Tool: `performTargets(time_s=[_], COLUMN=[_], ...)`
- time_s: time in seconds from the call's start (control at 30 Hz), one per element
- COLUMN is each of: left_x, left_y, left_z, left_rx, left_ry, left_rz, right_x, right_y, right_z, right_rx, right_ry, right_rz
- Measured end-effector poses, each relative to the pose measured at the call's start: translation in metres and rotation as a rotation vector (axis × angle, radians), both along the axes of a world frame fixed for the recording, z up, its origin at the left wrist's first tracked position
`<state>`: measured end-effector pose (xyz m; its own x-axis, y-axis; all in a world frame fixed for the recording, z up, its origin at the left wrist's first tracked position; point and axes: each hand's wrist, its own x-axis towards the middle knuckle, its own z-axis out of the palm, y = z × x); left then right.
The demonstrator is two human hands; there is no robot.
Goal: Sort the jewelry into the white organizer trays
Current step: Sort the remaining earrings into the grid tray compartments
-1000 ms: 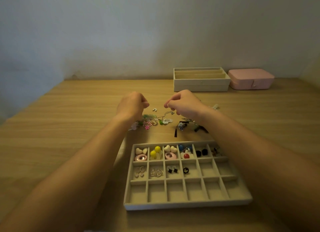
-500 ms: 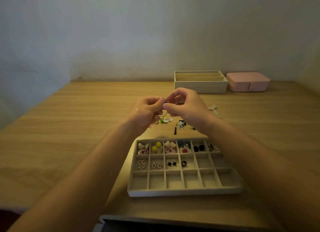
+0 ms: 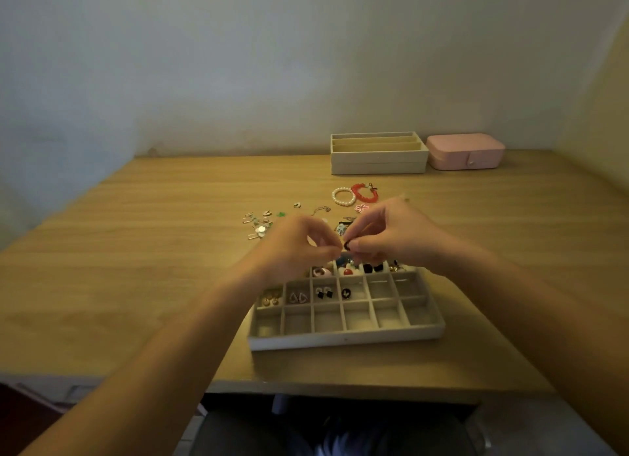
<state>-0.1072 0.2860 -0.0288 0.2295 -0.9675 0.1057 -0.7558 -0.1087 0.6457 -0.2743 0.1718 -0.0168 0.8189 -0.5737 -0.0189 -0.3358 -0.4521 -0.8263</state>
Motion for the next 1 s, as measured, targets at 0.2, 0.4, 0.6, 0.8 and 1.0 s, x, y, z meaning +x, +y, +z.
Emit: performTargets(time_s=[0.2,0.4,0.6,0.8,1.0], left_x=[-0.015,-0.016,-0.015,-0.015,-0.014], left_y=[0.012,0.017,0.018,0.017,0.017], left_z=[0.001,0.001,-0.002,-0.004,-0.003], left_rx=[0.112,0.148,0.184,0.208,0.240], left_ry=[-0.216,-0.223,-0.168,-0.151,-0.164], left_rz=[-0.120,-0.137,-0.144,-0.150,-0.158], right_x=[-0.006,-0.003,-0.001,0.001,-0.005], right_y=[0.011,0.017,0.019,0.021,0.024], right_z=[-0.003,-0.013,-0.014,-0.015,-0.012], right_rx=[-0.177,-0.257,-0.195,-0.202,-0.260], right_ry=[0.231,0.322,0.338,0.369,0.360], right_rz=[0.094,0.046,-0.004,-0.021,0.015])
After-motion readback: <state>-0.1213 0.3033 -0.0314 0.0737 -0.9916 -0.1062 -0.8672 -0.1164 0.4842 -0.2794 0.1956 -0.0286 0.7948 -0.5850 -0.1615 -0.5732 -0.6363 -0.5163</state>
